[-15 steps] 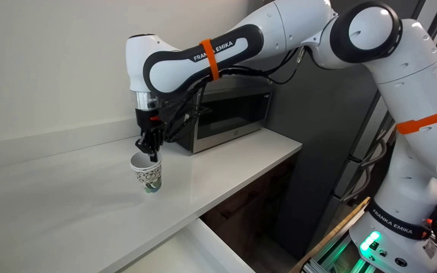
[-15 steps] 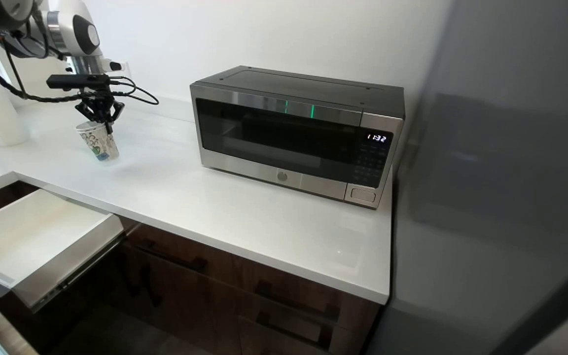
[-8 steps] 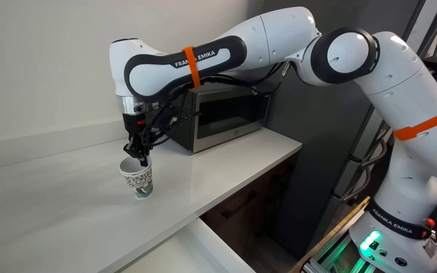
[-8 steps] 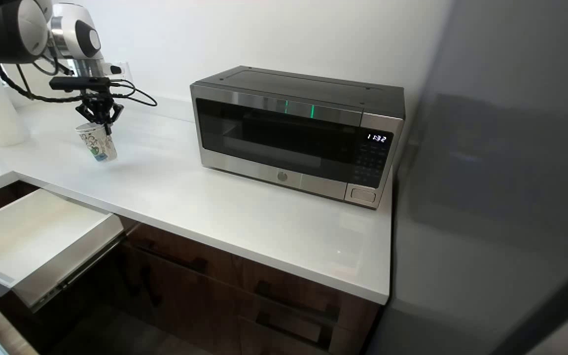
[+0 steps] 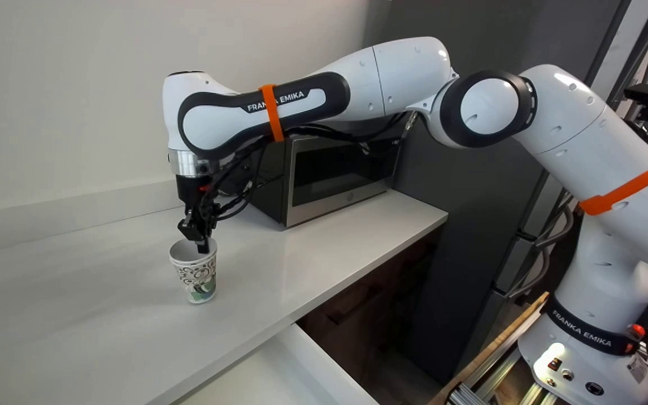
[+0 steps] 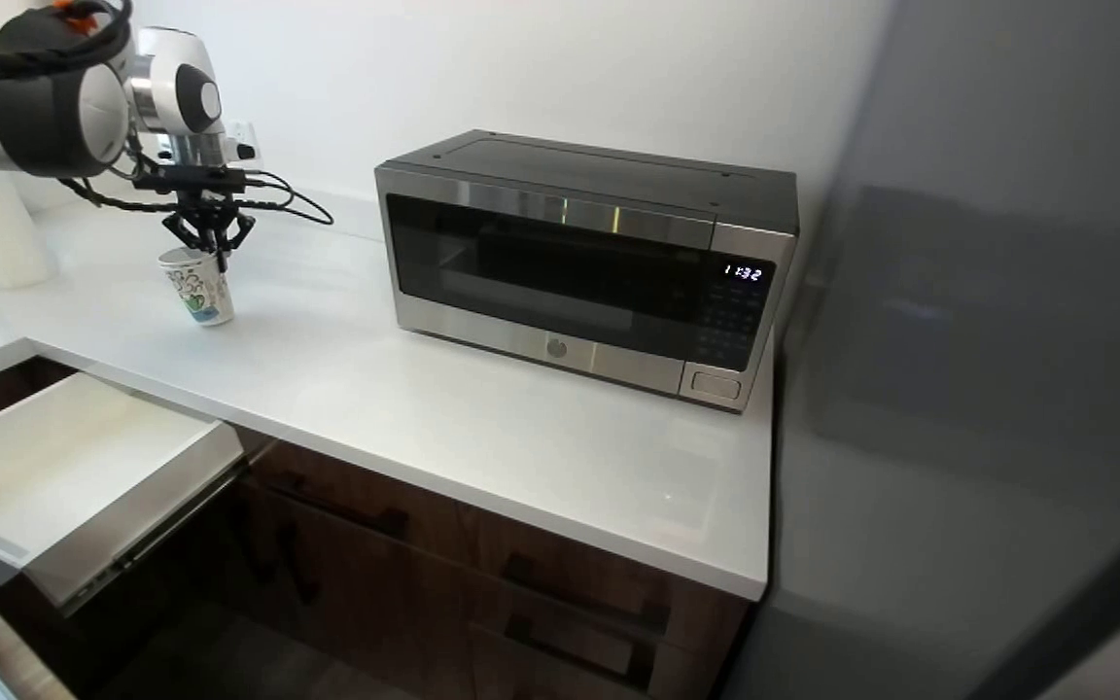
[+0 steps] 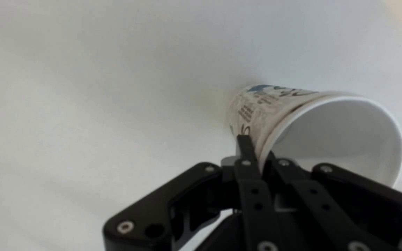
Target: Move the cups to the left
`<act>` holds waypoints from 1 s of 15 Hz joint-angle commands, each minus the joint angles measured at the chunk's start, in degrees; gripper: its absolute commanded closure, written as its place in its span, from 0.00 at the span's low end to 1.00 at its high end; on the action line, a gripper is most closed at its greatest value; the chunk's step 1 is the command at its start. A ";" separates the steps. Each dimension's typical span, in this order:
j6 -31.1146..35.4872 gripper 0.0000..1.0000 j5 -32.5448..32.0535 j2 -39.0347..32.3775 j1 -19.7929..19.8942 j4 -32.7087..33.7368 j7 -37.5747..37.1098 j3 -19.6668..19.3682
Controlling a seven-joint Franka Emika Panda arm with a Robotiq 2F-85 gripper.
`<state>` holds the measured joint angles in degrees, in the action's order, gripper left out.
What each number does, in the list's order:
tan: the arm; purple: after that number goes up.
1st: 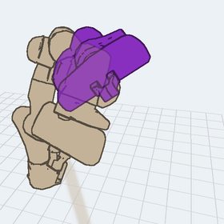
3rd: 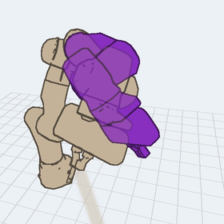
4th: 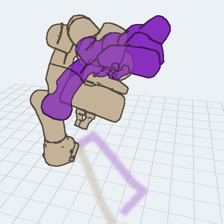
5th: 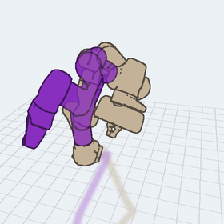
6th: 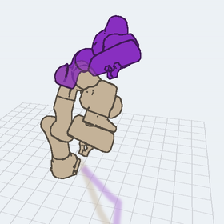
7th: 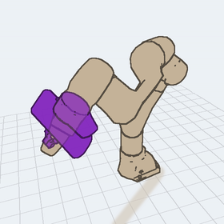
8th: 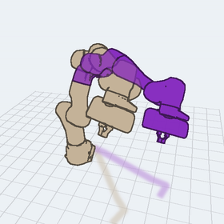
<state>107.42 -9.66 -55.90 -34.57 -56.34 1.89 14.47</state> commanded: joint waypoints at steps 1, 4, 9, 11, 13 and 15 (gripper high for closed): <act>-3.25 0.99 1.53 -3.87 -0.65 6.53 3.74 -0.73; -4.04 0.70 1.12 -5.41 -0.97 9.02 4.90 -1.44; -3.85 0.41 -1.63 -5.25 -1.43 9.33 4.98 -1.89; -5.62 0.25 -2.28 -4.06 -1.77 8.88 4.62 -2.02; -7.47 0.12 -3.35 -2.57 -2.34 8.23 4.07 -2.55; -10.57 0.00 -3.91 -1.04 -2.60 8.19 3.90 -2.59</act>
<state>101.91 -12.21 -58.98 -36.01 -48.61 6.18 12.85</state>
